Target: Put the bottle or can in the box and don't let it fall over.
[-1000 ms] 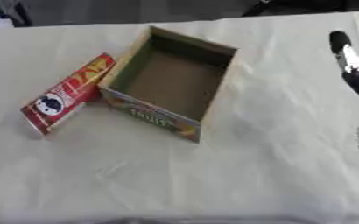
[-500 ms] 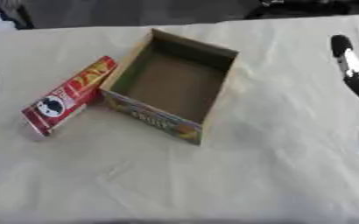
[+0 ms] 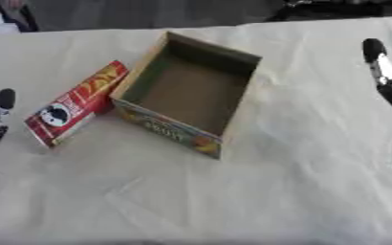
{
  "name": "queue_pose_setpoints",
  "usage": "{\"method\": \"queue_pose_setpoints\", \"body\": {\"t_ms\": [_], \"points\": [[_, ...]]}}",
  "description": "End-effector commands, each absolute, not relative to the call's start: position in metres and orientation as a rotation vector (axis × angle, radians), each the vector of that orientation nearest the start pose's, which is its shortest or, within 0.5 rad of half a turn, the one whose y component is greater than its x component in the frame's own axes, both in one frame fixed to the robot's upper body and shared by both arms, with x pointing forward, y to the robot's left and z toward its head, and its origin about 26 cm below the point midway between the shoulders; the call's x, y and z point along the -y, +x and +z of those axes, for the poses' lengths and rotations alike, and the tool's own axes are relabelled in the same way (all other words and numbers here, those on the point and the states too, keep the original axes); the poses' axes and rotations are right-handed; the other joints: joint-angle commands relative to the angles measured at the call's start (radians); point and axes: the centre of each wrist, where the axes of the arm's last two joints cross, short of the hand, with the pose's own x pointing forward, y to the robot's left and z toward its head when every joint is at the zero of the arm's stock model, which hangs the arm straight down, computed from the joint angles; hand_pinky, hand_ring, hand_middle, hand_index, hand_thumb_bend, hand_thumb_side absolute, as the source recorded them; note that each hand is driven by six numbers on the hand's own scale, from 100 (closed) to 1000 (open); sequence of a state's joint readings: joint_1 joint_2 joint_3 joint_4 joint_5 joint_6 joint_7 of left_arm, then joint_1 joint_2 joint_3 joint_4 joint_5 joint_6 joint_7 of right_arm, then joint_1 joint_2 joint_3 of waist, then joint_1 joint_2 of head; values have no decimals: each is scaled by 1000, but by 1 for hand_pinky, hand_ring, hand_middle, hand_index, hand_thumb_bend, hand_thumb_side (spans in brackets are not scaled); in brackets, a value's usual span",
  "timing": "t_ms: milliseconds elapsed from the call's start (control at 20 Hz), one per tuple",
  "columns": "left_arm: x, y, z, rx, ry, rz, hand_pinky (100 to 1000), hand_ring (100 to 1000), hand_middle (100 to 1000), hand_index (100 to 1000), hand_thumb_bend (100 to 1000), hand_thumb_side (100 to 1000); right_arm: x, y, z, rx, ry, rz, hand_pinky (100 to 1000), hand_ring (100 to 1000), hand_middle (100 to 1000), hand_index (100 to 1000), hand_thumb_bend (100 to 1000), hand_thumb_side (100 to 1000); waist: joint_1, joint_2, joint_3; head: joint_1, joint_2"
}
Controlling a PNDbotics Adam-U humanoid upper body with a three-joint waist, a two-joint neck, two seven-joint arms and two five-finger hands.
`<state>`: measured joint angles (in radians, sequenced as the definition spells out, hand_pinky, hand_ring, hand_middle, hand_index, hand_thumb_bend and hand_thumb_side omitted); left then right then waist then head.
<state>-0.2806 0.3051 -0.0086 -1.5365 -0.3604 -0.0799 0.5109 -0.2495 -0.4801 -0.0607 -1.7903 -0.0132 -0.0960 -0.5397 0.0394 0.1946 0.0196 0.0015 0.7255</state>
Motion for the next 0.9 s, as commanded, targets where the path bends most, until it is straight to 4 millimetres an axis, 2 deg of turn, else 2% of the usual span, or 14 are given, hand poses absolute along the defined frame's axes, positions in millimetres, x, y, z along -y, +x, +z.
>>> {"method": "queue_pose_setpoints", "body": {"t_ms": [50, 900], "points": [[-290, 349, 87, 1987, 840, -125, 767, 1000, 920, 811, 742, 781, 327, 317, 176, 2243, -668, -135, 791, 833, 715, 828, 637, 339, -2, -15, -2, 4, -16], [-278, 368, 74, 1988, 757, -215, 763, 1000, 911, 777, 732, 751, 325, 318, 176, 2245, -662, -136, 791, 833, 715, 827, 633, 340, -10, -3, -3, 20, -34]]}}
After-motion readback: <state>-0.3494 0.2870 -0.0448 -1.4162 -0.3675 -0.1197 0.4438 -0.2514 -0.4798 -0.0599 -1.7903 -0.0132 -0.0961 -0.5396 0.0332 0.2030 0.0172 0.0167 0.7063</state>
